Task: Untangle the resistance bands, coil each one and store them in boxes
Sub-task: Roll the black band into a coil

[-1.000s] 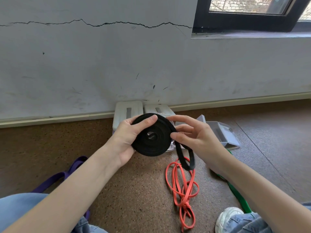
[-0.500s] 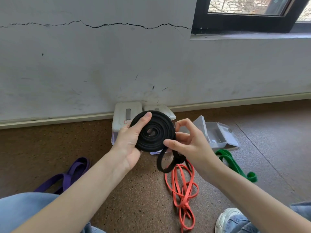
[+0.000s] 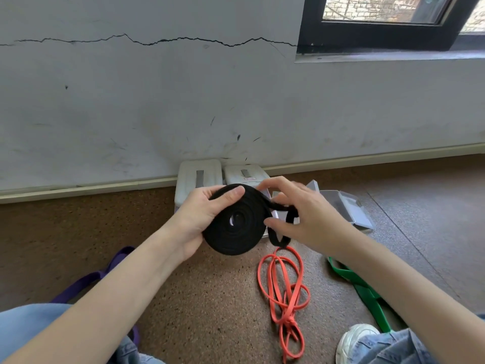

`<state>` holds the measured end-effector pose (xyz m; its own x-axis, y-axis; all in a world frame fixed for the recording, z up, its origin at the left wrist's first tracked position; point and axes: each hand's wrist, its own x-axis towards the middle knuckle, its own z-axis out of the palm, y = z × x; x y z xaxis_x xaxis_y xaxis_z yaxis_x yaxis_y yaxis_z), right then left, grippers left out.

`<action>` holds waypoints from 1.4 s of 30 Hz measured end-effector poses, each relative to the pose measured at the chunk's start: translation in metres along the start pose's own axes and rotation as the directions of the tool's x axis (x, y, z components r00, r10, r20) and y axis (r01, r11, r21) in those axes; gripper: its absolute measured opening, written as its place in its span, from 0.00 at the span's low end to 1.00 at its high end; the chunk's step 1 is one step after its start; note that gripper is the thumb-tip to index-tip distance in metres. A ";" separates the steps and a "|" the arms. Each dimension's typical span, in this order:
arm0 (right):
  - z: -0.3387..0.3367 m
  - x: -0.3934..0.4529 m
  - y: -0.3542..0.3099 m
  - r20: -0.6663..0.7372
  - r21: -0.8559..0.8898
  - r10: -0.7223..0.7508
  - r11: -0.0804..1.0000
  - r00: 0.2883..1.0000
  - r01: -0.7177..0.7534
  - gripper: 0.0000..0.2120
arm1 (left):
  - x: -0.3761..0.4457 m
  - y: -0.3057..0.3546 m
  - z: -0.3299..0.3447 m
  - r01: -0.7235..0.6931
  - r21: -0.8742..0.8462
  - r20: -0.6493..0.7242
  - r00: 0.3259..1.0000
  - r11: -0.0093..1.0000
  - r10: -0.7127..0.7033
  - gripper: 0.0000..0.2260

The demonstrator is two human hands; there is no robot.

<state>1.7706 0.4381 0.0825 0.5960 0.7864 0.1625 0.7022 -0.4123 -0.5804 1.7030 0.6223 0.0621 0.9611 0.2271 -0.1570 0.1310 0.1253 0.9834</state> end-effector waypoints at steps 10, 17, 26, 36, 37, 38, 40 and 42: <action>0.031 -0.002 0.003 -0.158 0.390 0.185 0.914 0.970 -0.111 0.17 | 0.007 -0.002 0.015 0.021 -0.310 -0.341 0.931 0.950 -0.132 0.13; 0.050 -0.003 0.010 -0.175 0.634 0.398 0.745 0.900 -0.207 0.13 | 0.014 -0.022 0.036 -0.078 -0.438 -0.526 0.830 0.896 -0.185 0.07; 0.055 0.004 0.037 -0.040 0.439 0.434 0.817 0.900 -0.375 0.15 | 0.038 -0.061 0.052 -0.078 -0.393 -0.607 0.770 0.916 -0.195 0.07; 0.083 0.061 0.077 0.237 0.731 0.500 0.473 0.833 -0.492 0.18 | 0.092 -0.100 0.019 -0.029 -0.296 -0.516 0.846 0.955 -0.135 0.10; 0.089 0.068 0.083 0.254 0.745 0.501 0.445 0.828 -0.497 0.17 | 0.099 -0.105 0.013 -0.032 -0.250 -0.473 0.876 0.968 -0.093 0.09; 0.095 0.075 0.091 0.268 0.753 0.507 0.420 0.819 -0.506 0.16 | 0.107 -0.110 0.007 -0.030 -0.214 -0.438 0.896 0.976 -0.069 0.09; 0.106 0.088 0.107 0.287 0.764 0.529 0.377 0.799 -0.524 0.15 | 0.126 -0.120 0.000 -0.012 -0.190 -0.417 0.906 0.982 -0.070 0.10; 0.115 0.098 0.124 0.318 0.799 0.525 0.301 0.790 -0.521 0.13 | 0.144 -0.132 -0.004 0.007 -0.233 -0.427 0.898 0.972 -0.109 0.08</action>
<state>1.8714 0.5174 -0.0652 0.7155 0.5508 -0.4297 -0.4102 -0.1666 -0.8966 1.8238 0.6421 -0.0904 0.7447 0.6028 -0.2866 0.0775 0.3484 0.9341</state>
